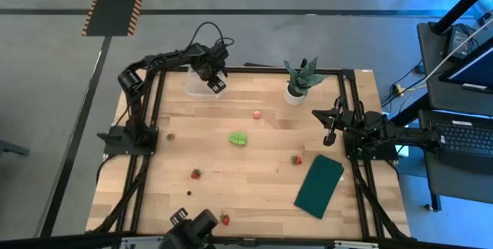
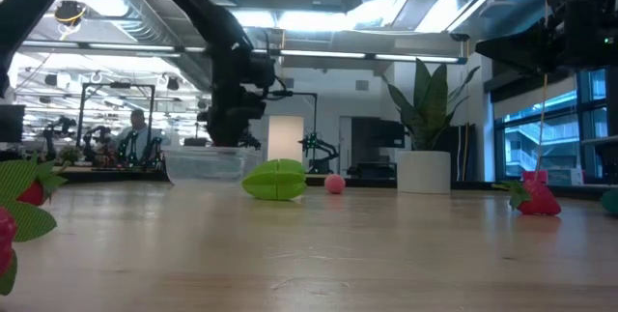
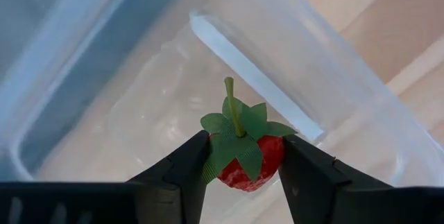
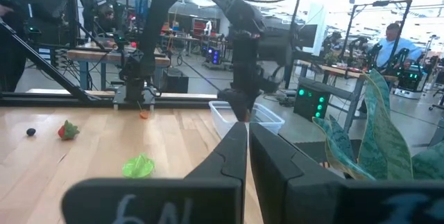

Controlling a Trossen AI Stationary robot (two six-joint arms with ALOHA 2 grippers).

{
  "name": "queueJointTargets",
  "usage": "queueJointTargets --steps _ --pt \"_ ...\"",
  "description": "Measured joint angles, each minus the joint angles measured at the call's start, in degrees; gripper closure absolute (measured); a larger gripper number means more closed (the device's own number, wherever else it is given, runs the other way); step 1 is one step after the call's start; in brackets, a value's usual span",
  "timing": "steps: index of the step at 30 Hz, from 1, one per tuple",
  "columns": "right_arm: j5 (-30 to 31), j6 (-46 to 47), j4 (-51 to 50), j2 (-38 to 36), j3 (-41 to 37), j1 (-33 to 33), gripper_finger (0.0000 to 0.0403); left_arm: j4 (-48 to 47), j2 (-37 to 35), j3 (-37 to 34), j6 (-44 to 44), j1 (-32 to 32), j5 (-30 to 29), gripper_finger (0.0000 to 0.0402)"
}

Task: Pick and placing Produce into tupperware
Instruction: Put the red strawberry into the transparent container

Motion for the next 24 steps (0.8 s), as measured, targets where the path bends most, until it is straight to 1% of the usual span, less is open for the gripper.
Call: queueJointTargets --steps 4,10,18,24 --pt "0.00 -0.04 0.00 -0.01 -0.01 0.00 0.0381 -0.04 1.78 0.00 -0.06 0.02 0.00 0.0247" --pt "0.00 -0.09 0.00 0.00 -0.02 -0.01 0.0381 -0.07 2.44 0.00 -0.10 0.00 0.00 0.0250" --pt "0.00 -0.11 0.00 0.00 -0.01 0.00 0.0381 -0.22 2.42 0.00 -0.11 -0.02 -0.37 0.0234" --pt "0.00 -0.13 0.00 -0.02 -0.01 0.01 0.0381 -0.76 2.42 0.00 0.12 -0.37 -0.47 0.0233"
